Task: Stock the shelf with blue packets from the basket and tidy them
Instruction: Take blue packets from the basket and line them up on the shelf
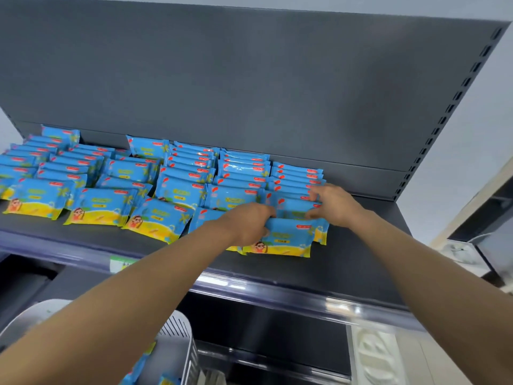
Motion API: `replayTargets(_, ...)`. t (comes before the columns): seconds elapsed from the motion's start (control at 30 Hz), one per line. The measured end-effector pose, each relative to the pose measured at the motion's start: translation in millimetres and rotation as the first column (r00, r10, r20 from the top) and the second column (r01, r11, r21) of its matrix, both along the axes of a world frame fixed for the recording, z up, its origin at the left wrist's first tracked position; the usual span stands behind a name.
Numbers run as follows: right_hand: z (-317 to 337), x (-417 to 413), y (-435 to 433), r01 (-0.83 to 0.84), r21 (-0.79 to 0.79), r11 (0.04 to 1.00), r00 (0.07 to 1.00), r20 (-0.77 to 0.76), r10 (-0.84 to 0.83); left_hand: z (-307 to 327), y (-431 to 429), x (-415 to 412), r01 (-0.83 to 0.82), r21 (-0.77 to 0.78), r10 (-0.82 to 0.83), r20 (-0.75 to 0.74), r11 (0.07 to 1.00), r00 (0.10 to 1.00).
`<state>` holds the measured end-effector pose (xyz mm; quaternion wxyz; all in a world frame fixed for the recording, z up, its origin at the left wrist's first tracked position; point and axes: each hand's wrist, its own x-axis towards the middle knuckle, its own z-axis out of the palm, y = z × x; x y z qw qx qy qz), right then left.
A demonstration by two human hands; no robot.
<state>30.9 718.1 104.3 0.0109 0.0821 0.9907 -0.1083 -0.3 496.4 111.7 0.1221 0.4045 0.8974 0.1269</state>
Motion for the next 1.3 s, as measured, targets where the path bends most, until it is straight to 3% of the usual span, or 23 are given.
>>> replayTargets(0.23,8.6,11.4,2.2,0.022,-0.006,1.0,0.99,-0.139,-0.023,-12.9,23.9,-16.8,-0.026,-0.005,0.025,-0.114,1.0,0.993)
replayTargets(0.43,21.4,17.3,-19.1,-0.025,0.032,0.999,0.979,-0.203,0.031,-17.4,23.9,-16.4,0.028,-0.04,-0.04,-0.343,0.999,0.939)
replayTargets(0.77,68.2,16.3,-111.9,-0.171,0.23,0.958,0.945,-0.237,0.225,48.6,-79.5,-0.3,-0.024,0.189,0.13,-0.572,0.982,0.81)
replayTargets(1.1,148.1,32.3,-233.9,-0.3,0.309,0.902,0.763,-0.49,0.421,129.3,-199.8,53.2,-0.077,0.343,0.328,-0.773,0.936,0.542)
replayTargets(1.3,160.1,41.8,-296.8,-0.375,0.288,0.881,0.656,-0.589,0.472,141.7,-249.2,82.6,-0.102,0.374,0.375,-0.795,0.922,0.476)
